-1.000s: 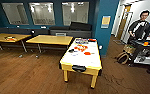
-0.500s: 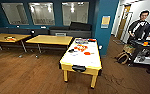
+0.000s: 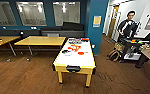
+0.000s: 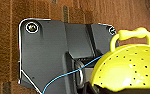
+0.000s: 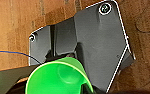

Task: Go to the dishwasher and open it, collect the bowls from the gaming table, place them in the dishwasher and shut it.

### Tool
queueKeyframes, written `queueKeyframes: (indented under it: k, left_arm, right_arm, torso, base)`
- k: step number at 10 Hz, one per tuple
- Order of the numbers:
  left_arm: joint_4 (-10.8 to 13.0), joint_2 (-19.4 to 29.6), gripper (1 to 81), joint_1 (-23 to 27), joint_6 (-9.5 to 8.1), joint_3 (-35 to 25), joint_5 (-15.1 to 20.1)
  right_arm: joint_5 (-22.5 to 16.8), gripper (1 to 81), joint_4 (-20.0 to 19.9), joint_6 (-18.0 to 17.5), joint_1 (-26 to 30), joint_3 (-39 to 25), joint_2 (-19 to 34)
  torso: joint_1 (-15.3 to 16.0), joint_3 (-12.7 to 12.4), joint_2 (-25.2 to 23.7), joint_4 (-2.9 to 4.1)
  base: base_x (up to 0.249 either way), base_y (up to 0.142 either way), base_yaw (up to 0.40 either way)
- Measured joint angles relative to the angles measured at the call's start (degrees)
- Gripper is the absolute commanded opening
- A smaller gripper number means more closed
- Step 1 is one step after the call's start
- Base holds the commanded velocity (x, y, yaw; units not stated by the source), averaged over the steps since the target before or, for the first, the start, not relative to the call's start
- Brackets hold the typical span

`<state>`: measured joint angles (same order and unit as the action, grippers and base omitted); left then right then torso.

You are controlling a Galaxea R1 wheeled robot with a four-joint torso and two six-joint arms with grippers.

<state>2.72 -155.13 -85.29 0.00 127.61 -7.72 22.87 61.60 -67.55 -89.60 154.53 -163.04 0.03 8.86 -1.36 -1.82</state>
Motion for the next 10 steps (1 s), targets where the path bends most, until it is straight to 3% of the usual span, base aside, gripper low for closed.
queueKeyframes:
  k: [10]
  left_arm:
    - [0.0, -9.3, 1.0, 0.4, 0.0, 14.9, 4.1]
  right_arm:
    - [-1.9, 1.0, 0.6, 0.0, -0.1, 0.9, -1.1]
  torso:
    - [0.0, 0.0, 0.0, 0.0]
  base:
    - [0.0, 0.0, -0.284]
